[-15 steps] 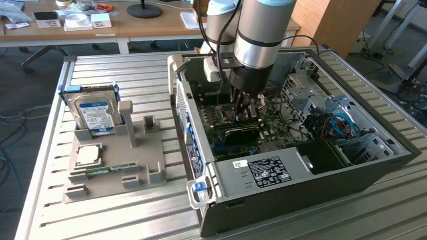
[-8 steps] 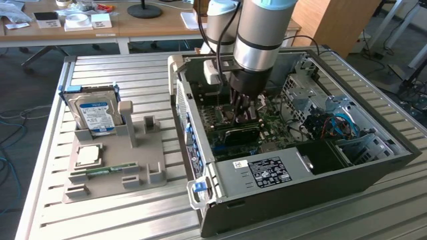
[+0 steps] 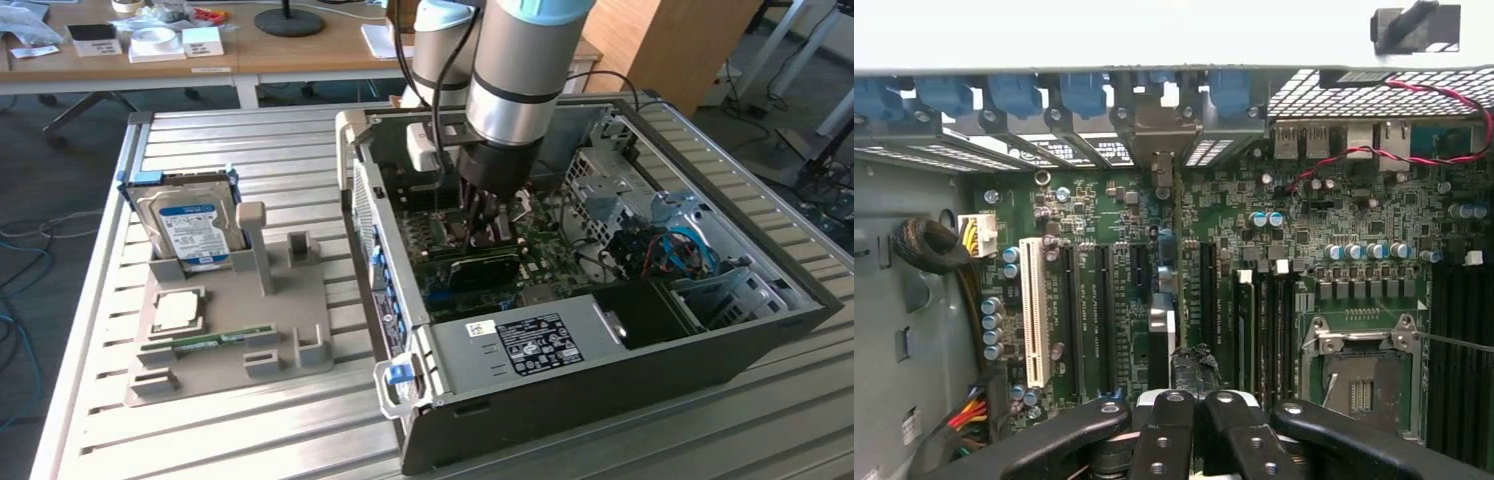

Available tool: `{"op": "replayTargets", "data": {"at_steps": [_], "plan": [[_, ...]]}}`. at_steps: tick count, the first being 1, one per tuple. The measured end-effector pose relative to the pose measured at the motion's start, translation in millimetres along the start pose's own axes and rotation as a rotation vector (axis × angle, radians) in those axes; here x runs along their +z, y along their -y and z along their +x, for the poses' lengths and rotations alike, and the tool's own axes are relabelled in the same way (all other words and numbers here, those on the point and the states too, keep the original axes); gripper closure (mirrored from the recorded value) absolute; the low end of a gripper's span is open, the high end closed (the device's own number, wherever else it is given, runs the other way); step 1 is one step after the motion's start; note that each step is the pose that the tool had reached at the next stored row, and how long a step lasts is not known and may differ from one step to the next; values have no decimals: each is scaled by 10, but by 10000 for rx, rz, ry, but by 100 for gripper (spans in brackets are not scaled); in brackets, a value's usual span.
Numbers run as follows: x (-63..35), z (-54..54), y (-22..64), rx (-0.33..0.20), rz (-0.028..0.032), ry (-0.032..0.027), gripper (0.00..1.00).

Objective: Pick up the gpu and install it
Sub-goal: 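Press down on the gpu until it lock into place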

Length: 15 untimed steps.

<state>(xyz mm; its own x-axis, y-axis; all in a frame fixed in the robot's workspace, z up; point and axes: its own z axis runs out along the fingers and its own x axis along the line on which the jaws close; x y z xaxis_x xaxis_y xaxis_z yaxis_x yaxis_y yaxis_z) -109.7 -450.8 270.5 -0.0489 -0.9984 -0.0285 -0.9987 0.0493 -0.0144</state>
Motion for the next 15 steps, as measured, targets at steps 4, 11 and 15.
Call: {"op": "replayTargets", "data": {"at_steps": [4, 11, 15], "plan": [[22, -6, -1, 0, -1, 0, 89], [57, -8, -2, 0, -3, 1, 89], [67, -8, -2, 0, -1, 4, 89]]}}
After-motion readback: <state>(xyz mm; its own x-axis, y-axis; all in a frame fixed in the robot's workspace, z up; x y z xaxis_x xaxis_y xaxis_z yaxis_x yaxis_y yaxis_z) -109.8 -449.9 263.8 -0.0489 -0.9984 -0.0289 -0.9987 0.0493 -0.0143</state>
